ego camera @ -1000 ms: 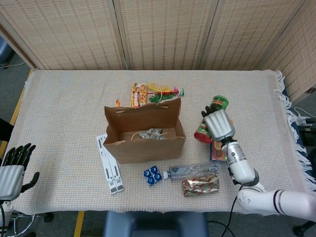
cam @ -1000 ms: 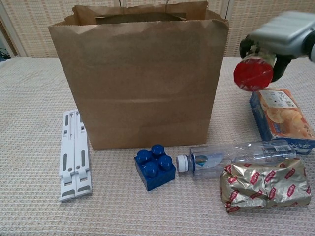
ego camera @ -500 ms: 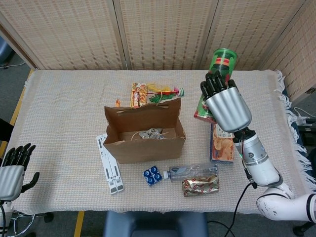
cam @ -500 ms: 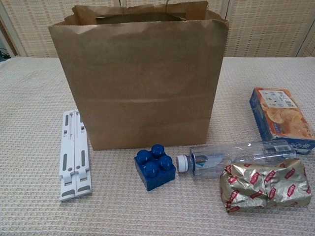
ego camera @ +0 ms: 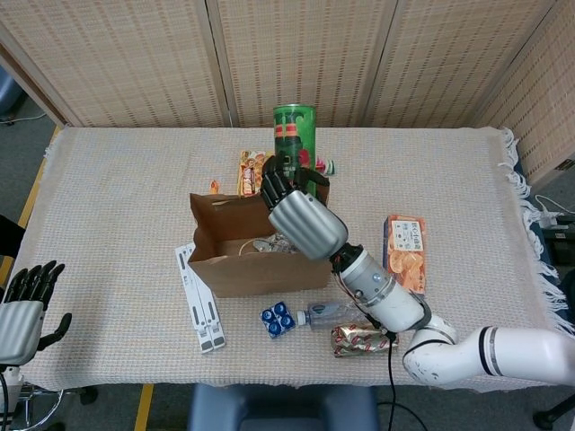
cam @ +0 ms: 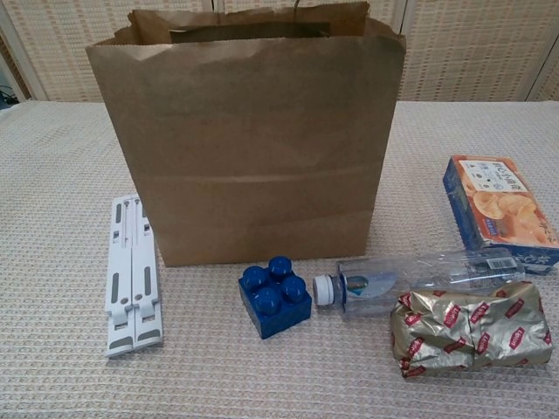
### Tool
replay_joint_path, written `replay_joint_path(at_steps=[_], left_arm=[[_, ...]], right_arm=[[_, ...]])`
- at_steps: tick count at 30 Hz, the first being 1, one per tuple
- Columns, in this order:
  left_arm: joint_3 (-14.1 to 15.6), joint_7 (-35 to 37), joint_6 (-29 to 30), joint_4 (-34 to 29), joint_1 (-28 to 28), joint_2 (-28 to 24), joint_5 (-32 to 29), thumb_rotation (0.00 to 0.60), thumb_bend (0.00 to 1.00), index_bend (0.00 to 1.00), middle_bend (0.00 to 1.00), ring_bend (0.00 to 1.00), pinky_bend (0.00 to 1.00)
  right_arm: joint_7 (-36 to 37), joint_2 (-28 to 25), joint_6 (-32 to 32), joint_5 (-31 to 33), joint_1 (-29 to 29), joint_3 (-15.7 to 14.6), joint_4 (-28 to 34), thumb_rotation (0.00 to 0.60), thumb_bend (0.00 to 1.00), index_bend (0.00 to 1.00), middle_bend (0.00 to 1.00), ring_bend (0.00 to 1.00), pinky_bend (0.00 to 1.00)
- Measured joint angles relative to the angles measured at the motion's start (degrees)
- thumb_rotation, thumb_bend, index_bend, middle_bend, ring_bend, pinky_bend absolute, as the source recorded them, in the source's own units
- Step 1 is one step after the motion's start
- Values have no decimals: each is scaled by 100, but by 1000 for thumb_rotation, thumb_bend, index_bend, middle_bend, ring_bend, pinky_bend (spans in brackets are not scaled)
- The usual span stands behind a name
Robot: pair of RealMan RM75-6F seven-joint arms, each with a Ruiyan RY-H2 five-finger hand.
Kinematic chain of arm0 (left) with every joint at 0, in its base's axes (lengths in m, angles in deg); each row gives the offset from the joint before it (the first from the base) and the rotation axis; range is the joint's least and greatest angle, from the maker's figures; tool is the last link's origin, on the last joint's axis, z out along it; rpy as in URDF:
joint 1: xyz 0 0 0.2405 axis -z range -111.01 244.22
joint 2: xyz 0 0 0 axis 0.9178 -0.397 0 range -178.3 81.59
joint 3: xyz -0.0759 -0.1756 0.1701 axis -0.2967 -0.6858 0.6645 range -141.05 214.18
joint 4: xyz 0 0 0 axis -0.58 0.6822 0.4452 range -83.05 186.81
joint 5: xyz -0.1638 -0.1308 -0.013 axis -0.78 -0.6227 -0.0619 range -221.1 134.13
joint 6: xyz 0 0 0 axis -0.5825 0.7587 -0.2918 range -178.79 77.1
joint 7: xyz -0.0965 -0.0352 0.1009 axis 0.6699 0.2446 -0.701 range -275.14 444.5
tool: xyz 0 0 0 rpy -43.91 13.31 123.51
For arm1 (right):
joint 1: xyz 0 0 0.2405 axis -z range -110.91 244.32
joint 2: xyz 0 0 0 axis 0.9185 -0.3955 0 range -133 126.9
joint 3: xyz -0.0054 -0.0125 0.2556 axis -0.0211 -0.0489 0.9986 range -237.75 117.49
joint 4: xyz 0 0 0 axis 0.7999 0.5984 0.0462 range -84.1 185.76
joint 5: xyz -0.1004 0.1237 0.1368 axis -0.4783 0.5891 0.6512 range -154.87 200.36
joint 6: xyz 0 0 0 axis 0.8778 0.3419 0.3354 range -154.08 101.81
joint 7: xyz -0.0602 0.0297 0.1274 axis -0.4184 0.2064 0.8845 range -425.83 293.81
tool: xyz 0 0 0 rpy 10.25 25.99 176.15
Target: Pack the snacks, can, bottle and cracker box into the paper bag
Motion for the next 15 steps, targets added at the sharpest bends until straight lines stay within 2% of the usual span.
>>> replay_joint_path(at_steps=[2,6,9,10,12,14,15], left_arm=[[1,40,-13,3,4,-9,0,600,380,28,0,0,0],[12,127,-34,14,13,-38,29,600,379,32,0,0,0],[16,144,-35,21,14,-43,37,600,379,33,0,0,0],[16,143,-35,22,14,-43,37,600,379,33,0,0,0],[16,138,-35,22,15,-42,35,600,378,33,0,0,0],[14,127,-37,18,16,-42,32,600,379,33,0,0,0],[14,124,-37,15,16,-42,29,600,379,33,0,0,0]], right_arm=[[-189,106,83,63,-78,-38,-127,600,227,684,658,688,689],[-767,261,502,86,-295,-308,-435,600,227,683,659,679,674],[-1011,371,704,170,-424,-484,-587,600,227,652,658,642,612],[-1028,386,712,205,-433,-496,-588,600,227,598,654,596,552],[-1077,411,700,303,-438,-510,-577,600,220,399,561,449,403],[-1185,428,646,396,-435,-518,-557,600,177,115,347,224,208],[-1282,443,582,452,-432,-523,-538,600,153,42,265,145,149]])
